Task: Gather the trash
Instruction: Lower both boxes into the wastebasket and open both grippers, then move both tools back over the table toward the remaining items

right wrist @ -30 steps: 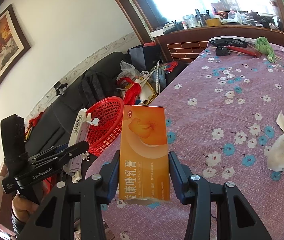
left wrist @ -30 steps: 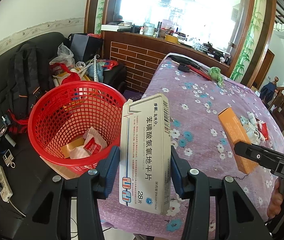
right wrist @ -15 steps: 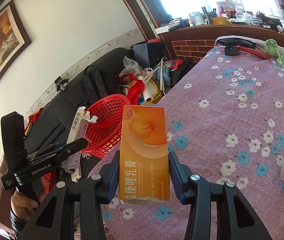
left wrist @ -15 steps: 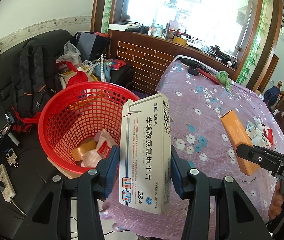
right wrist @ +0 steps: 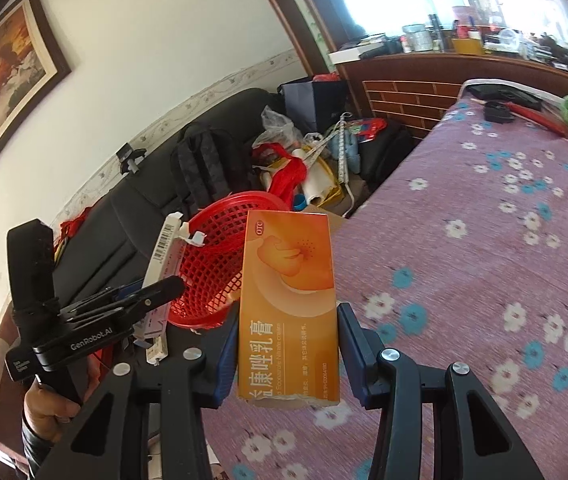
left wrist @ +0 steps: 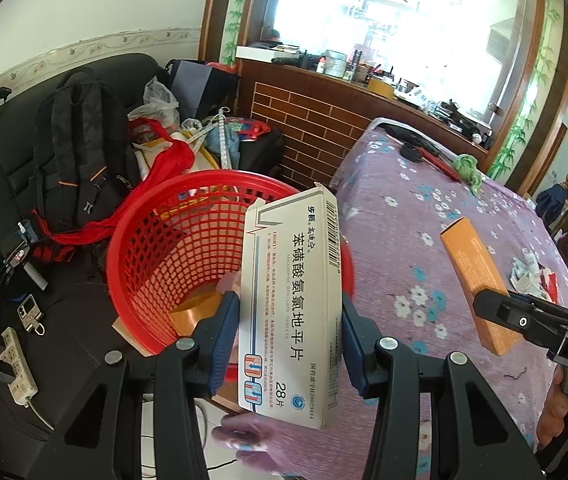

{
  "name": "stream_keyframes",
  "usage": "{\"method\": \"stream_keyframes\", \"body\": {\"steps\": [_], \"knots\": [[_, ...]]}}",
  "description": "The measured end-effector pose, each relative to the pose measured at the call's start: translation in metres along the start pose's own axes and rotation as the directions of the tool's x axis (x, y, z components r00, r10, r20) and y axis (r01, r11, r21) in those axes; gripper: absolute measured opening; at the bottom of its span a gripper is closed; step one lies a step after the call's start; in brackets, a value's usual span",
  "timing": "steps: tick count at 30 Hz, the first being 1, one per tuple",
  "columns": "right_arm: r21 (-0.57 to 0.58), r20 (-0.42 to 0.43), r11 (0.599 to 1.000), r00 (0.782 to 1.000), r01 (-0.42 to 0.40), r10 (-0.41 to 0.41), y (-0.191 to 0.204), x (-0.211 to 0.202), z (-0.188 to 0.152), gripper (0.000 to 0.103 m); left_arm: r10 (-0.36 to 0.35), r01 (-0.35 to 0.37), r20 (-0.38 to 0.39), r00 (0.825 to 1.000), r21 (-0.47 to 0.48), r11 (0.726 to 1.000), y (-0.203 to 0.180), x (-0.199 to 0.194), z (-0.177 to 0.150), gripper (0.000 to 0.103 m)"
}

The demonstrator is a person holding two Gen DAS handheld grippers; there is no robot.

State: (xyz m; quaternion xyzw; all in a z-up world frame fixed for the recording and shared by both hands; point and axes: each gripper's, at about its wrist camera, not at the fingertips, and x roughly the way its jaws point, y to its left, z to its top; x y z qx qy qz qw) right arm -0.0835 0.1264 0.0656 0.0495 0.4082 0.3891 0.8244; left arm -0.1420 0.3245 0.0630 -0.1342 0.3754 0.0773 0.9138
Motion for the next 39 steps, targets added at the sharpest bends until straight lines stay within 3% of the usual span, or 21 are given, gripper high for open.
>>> {"method": "stream_keyframes", "body": {"steps": [14, 26, 29, 32, 39], "knots": [[-0.025, -0.039, 0.998, 0.997, -0.065, 0.064, 0.038, 0.063, 0.034, 0.049, 0.072, -0.072, -0.04, 0.997, 0.015, 0.997, 0.035, 0.031, 0.026, 0.05], [0.018, -0.069, 0.997, 0.994, -0.08, 0.081, 0.042, 0.097, 0.045, 0.053, 0.083, -0.084, -0.075, 0.994, -0.006, 0.996, 0.052, 0.047, 0.025, 0.05], [0.03, -0.069, 0.996, 0.994, -0.087, 0.089, 0.041, 0.099, 0.047, 0.064, 0.085, -0.086, -0.085, 0.993, -0.013, 0.996, 0.053, 0.048, 0.025, 0.06], [0.038, -0.055, 0.996, 0.995, -0.085, 0.087, 0.04, 0.093, 0.046, 0.066, 0.085, -0.087, -0.078, 0.993, -0.021, 0.996, 0.051, 0.046, 0.024, 0.07], [0.068, -0.003, 0.995, 0.997, -0.075, 0.076, 0.029, 0.06, 0.046, 0.07, 0.099, -0.101, -0.063, 0.993, -0.019, 0.995, 0.039, 0.035, 0.021, 0.072]]}}
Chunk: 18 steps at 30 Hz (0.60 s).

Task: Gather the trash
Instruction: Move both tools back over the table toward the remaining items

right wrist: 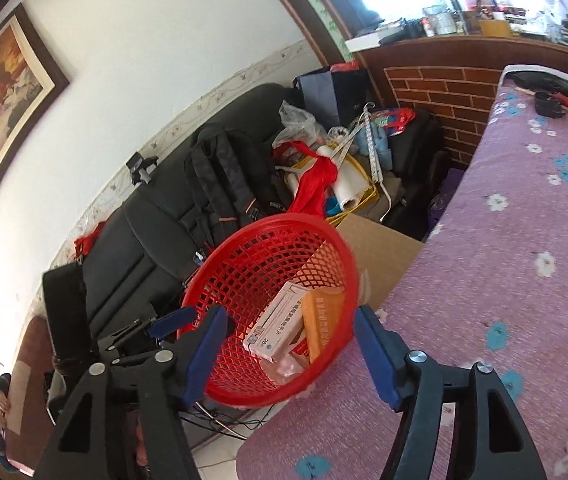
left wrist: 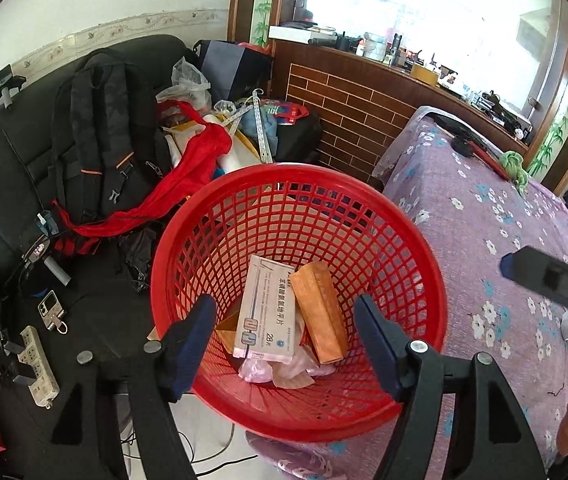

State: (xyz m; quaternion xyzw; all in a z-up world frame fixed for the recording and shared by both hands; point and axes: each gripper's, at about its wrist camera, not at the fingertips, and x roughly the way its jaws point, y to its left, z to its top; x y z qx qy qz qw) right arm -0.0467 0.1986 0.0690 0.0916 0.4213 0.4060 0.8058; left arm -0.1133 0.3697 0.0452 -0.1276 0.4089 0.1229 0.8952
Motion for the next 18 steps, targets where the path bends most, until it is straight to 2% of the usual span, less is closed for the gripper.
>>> {"method": "stream_keyframes", "body": {"steps": [5, 12, 18], "knots": [[0.006, 0.055, 1.0, 0.998, 0.03, -0.031, -0.01, -0.037, -0.007, 0.072, -0.008, 0.009, 0.034, 0.999, -0.01, 1.0, -0.011, -0.017, -0.009, 0.073], [0.049, 0.095, 0.996, 0.992, 0.081, -0.085, -0.037, -0.082, -0.024, 0.075, -0.078, 0.078, 0.051, 0.996, 0.012, 0.997, -0.05, -0.033, -0.027, 0.075], [0.087, 0.136, 0.985, 0.978, 0.148, -0.159, -0.069, -0.13, -0.044, 0.078, -0.146, 0.144, 0.034, 0.989, 0.054, 0.988, -0.094, -0.036, -0.04, 0.076]]}}
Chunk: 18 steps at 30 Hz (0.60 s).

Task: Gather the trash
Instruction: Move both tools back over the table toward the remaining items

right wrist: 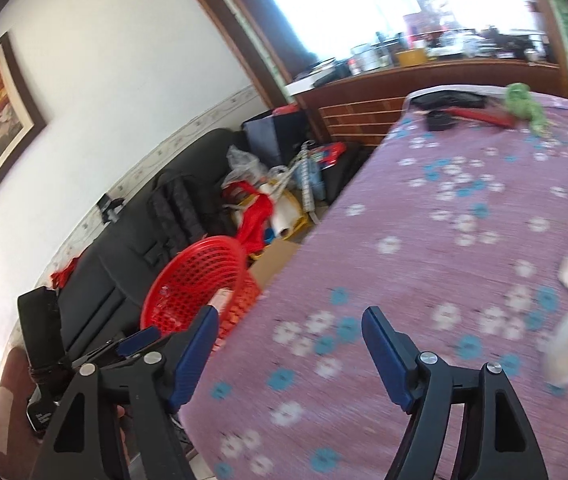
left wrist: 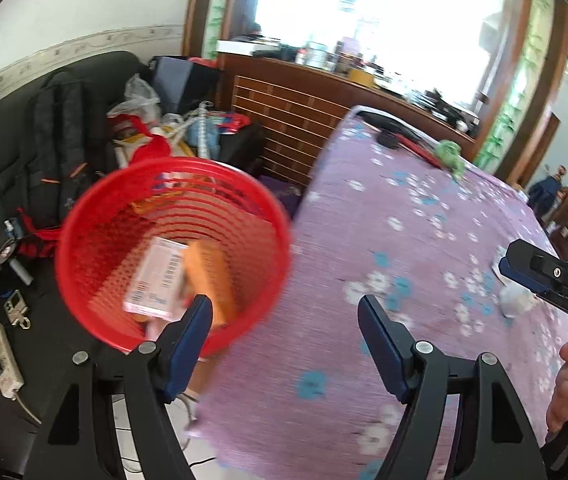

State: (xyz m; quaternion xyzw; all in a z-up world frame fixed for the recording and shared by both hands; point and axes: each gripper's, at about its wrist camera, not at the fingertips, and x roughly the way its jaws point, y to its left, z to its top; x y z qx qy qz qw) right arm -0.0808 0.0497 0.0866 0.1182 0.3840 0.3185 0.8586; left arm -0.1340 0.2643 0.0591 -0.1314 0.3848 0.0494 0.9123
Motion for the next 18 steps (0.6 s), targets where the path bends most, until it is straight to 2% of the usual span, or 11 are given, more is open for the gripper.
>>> {"method": "stream_keyframes", "body": {"steps": [9, 18], "knots": [[0.114, 0.083, 0.984, 0.986, 0.134, -0.144, -0.082, -0.081, -0.016, 0.078, -0.095, 0.1, -0.047, 0.994, 0.122, 0.987, -0.082, 0.013, -0.007, 0.076], [0.251, 0.113, 0.919, 0.934, 0.304, -0.34, -0.171, -0.164, -0.038, 0.078, -0.194, 0.214, -0.103, 0.976, 0.255, 0.943, -0.169, 0.026, -0.013, 0.076]]}}
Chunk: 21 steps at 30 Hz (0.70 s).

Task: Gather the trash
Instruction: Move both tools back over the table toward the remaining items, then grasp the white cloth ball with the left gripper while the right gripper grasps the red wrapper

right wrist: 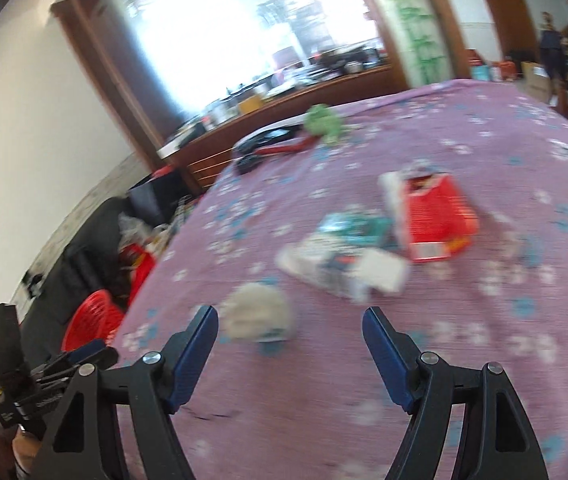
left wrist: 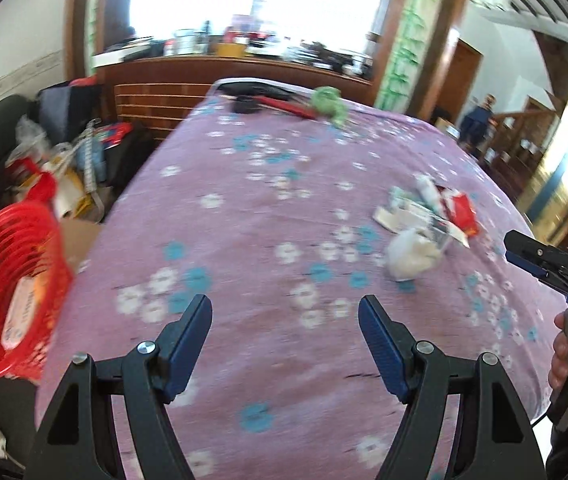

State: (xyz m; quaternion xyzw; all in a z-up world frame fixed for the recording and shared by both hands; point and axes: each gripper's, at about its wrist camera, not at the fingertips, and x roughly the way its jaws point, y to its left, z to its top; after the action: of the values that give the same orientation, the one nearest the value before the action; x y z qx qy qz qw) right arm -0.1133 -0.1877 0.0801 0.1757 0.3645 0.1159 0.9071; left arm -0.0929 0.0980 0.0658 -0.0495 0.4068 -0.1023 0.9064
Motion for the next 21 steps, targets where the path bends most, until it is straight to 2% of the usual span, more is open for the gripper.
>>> {"method": "stream_keyframes", "body": {"steps": [8, 15, 19, 21], "knots": [[0.068, 0.03, 0.994, 0.996, 0.081, -0.083, -0.06, -0.023, 0.009, 0.078, -0.095, 0.098, -0.031, 0.995, 0.116, 0.988, -0.065, 0.033, 0.014, 0.076], [0.02, 0.027, 0.993, 0.993, 0.115, -0.115, -0.076, -0.015, 0.02, 0.078, -0.122, 0.133, -0.082, 0.989, 0.152, 0.979, -0.103, 0.071, 0.027, 0.076], [0.007, 0.013, 0.991, 0.991, 0.131, -0.131, -0.086, -0.003, 0.03, 0.078, -0.107, 0.126, -0.111, 0.988, 0.178, 0.976, -0.117, 0.093, 0.03, 0.076], [0.004, 0.006, 0.991, 0.991, 0.135, -0.135, -0.091, 0.004, 0.035, 0.077, -0.11, 0.13, -0.12, 0.987, 0.18, 0.975, -0.121, 0.101, 0.032, 0.067]]}}
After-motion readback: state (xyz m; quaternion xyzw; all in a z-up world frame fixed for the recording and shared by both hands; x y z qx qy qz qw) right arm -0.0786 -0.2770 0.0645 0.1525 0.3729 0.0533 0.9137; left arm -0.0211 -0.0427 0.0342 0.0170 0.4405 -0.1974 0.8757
